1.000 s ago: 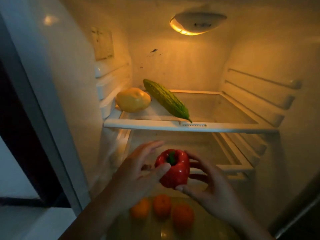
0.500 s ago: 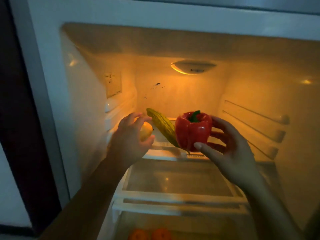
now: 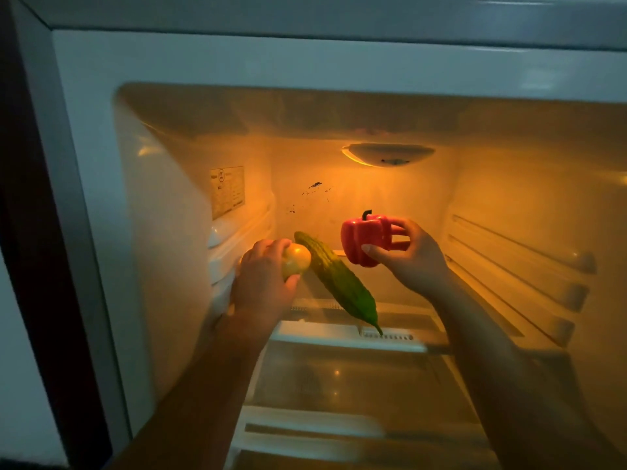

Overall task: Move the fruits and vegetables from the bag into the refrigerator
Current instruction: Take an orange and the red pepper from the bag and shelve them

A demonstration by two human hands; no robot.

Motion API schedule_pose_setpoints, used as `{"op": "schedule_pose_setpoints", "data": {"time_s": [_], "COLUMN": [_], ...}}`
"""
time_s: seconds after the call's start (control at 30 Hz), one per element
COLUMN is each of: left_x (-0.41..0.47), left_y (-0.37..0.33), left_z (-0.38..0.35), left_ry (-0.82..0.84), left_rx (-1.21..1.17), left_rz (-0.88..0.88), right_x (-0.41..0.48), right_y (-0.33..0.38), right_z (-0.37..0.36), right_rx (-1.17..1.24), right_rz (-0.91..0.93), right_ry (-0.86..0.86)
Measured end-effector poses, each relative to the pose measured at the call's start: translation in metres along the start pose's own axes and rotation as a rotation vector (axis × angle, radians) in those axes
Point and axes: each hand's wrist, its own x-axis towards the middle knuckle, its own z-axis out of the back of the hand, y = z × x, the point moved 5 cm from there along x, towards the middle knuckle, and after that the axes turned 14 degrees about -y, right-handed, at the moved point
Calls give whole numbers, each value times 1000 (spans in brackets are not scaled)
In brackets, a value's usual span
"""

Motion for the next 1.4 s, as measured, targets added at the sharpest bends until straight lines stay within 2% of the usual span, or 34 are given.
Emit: {"op": "schedule_pose_setpoints", "data": {"time_s": [0.13, 0.2, 0.27, 0.33, 0.47, 0.6, 0.7, 0.77, 0.87, 1.1, 1.3, 1.4], "left_x": [-1, -3, -4, -4, -7, -18, -26, -30, -30, -25, -25, -15], "left_y": [1, -3, -12, -23, -45, -60, -62, -63, -65, -36, -36, -27], "left_z": [-20, -17, -11, -11, -21, -32, -33, -31, -26, -6, -5, 9], "left_ry": [124, 64, -13, 1, 136, 287, 398, 416, 343, 128, 97, -92], "left_rx": [65, 62, -42, -159, -301, -282, -288, -273, -286, -460, -513, -408], "left_rz": [-51, -112, -189, -256, -211, -236, -254, -278, -300, -107, -80, -85], "right_x": [-8, -10, -11, -12, -11, -9, -9, -10, -10, -11, -12, -12], "right_y": [-18, -20, -21, -22, -30, -42, -43, -42, -43, -42, -37, -38], "right_z": [-4, -4, -3, -3, -1, -3, -5, -7, -7, -7, -5, -6], "right_rx": [24, 28, 12, -6, -18, -19, -58, -57, -36, 14, 46, 49], "right_rz": [-18, -15, -9, 1, -33, -108, -85, -79, -87, -104, -93, -91], "right_ry": [-23, -30, -40, -46, -76, -51, -31, -14, -7, 12, 1, 13]}}
